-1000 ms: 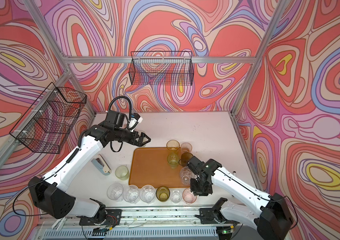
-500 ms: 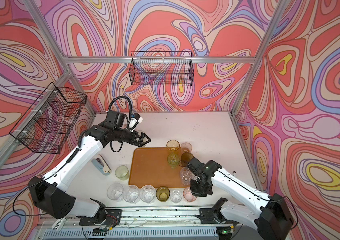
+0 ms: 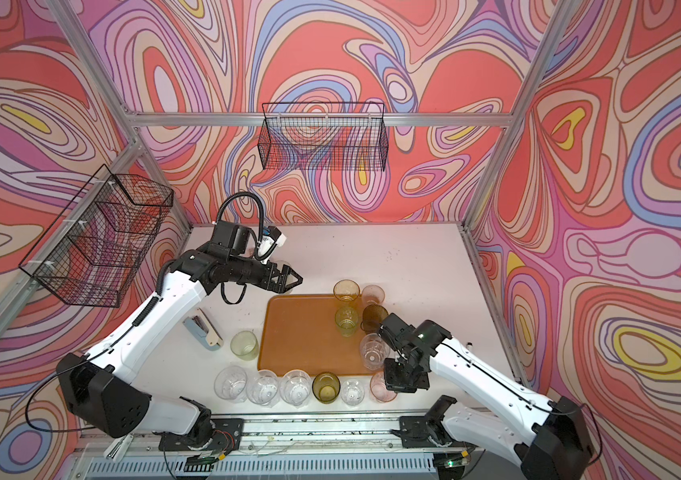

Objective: Place the glasses into the tray
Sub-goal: 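Lower the right gripper and close it on the pink-rimmed glass rim, then lift the pink-rimmed glass and carry it over the tray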

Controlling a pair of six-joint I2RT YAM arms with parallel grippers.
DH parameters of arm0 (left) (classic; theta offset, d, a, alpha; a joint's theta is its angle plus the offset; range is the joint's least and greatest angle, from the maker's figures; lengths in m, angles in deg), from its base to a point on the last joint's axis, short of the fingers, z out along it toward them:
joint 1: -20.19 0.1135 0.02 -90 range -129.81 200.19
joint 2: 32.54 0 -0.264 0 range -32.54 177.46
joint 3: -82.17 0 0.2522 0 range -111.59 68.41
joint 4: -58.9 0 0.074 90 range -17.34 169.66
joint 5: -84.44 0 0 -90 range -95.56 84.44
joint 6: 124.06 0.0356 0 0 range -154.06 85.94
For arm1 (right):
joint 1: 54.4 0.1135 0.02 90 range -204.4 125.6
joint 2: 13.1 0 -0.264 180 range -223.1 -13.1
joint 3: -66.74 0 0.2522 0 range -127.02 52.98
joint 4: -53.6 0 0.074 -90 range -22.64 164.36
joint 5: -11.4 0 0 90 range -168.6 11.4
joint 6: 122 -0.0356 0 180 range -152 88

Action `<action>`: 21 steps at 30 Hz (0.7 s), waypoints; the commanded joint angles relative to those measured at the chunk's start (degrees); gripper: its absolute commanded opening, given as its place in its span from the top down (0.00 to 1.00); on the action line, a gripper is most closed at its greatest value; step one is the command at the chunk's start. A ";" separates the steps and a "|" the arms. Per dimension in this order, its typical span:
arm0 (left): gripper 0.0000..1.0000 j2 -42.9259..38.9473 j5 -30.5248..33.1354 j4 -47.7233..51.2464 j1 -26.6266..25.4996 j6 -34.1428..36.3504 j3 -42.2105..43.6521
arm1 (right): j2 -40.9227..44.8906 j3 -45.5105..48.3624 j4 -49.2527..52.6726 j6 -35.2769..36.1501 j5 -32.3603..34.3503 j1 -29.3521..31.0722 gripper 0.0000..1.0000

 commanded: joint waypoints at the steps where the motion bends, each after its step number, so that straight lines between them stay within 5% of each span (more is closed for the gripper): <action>1: 0.00 -0.15 -1.92 1.67 -0.77 -0.62 -1.69 | 2.05 -3.83 4.82 -0.96 1.55 0.31 1.00; 12: 0.00 0.21 0.69 2.14 -0.88 0.10 -1.76 | -0.19 -17.63 15.02 -2.20 5.72 0.30 1.00; 21: 0.00 -0.17 1.07 2.83 -0.88 -0.32 -2.22 | -8.97 -30.49 18.58 3.88 9.68 0.30 1.00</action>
